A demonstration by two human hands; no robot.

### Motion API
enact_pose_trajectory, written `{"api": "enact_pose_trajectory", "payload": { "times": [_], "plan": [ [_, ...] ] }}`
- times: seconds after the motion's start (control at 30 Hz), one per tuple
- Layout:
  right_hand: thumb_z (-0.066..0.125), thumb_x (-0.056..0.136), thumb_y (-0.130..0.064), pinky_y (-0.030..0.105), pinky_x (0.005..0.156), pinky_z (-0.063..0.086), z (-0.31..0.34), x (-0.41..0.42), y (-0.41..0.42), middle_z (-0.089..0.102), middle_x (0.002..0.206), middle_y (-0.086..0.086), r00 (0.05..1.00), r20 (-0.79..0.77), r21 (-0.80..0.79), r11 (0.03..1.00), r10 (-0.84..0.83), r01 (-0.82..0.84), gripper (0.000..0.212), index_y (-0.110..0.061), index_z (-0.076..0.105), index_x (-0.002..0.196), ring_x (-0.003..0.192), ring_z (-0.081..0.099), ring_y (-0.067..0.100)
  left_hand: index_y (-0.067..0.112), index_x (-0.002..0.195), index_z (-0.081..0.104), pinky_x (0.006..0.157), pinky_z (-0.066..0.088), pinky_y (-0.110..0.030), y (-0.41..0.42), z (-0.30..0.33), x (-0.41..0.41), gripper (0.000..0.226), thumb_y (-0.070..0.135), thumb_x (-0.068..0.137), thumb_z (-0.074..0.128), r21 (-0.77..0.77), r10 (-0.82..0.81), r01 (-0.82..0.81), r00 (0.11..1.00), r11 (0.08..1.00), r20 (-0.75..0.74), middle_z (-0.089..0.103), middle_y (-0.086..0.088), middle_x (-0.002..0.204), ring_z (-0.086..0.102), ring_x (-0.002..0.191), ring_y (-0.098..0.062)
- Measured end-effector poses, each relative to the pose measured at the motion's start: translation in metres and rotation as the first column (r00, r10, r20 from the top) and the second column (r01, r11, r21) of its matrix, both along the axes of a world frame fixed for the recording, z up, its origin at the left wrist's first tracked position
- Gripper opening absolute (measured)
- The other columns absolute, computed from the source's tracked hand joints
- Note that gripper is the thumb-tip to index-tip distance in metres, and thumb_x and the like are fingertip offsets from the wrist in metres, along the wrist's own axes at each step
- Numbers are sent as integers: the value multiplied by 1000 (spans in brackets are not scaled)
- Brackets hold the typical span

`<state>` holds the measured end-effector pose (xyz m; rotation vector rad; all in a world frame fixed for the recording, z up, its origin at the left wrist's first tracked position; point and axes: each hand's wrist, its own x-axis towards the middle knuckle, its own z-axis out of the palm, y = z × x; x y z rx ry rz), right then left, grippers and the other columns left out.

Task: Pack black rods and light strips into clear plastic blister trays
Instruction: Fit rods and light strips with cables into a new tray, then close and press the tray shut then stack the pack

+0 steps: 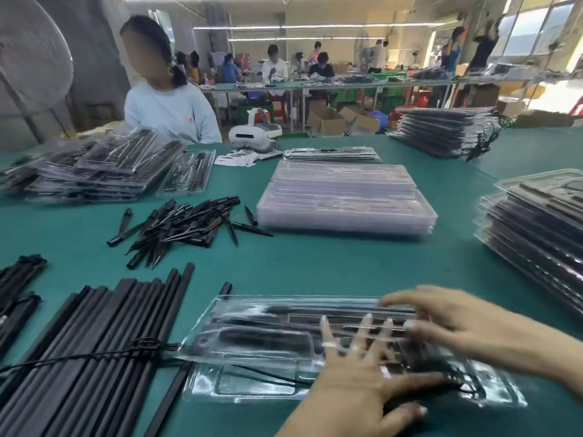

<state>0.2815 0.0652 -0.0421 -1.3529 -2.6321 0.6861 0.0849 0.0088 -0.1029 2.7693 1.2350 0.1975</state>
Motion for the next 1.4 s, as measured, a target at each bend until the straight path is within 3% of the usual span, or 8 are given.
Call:
{"api": "enact_pose_trajectory", "payload": {
  "times": [0.33,0.47,0.57,0.8,1.0,1.17,1.33,1.4],
  "plan": [
    [-23,50,-92,51,117,-1,-36,-25,-33,-24,141,-41,962,199,85,982,-185,171,75,-77,10,116,135,-24,-14,42,146,27,99,-32,-61,3,9,-7,49,52,98,34,-107,-42,33,996,994,-77,-30,-5,153,-35,139,-20],
    [-25,51,-90,51,117,-5,-35,-25,-34,-28,140,-40,954,235,93,981,-187,169,75,-78,8,117,133,-28,-13,53,133,37,112,27,-39,-27,8,-36,50,59,96,3,-25,162,-176,949,984,-270,28,-1,155,45,126,5],
    [-29,52,-87,52,116,-9,-40,-26,-37,-35,140,-36,936,300,119,980,-186,156,74,-77,0,119,131,-35,-11,30,141,28,100,45,-26,-48,18,-60,56,44,97,-4,-215,94,-153,960,964,-264,46,13,143,47,124,3],
    [-38,50,-80,52,115,-14,-41,-32,-41,-43,141,-25,902,394,143,981,-178,131,79,-71,-11,124,132,-40,0,60,135,26,113,14,-13,-36,75,-106,46,64,92,12,-70,217,-207,958,976,190,25,39,144,13,132,23],
    [-39,51,-78,49,114,-19,-40,-32,-41,-51,138,-20,899,414,132,987,-141,94,81,-51,-43,127,128,-45,-1,67,134,-13,110,-21,-57,18,21,-74,52,70,89,11,-68,358,-358,934,931,-19,-21,22,155,-34,138,-7],
    [-22,68,-79,38,110,-27,-48,-25,-35,-48,140,-24,937,332,123,990,-104,66,77,-45,-35,136,129,-41,-6,73,127,-18,104,-29,-56,25,-5,-71,56,83,75,-3,-50,357,-357,934,933,-17,-25,21,154,-35,138,-6],
    [5,73,-87,16,109,-23,-40,-5,-9,-2,143,-44,968,-145,-160,970,-205,182,59,-73,1,130,134,-14,-21,74,127,-15,100,-31,-59,25,-3,-73,44,71,83,-10,-42,246,-248,968,968,-50,-27,29,149,-37,137,-15],
    [3,85,-76,26,108,-28,-42,0,-7,-11,150,-34,978,-55,-52,979,-202,199,49,-71,-8,133,135,-23,-15,76,127,-11,100,-30,-60,25,-2,-73,42,67,86,-9,-54,185,-188,981,981,-57,-24,35,148,-36,137,-11]
  ]
}}
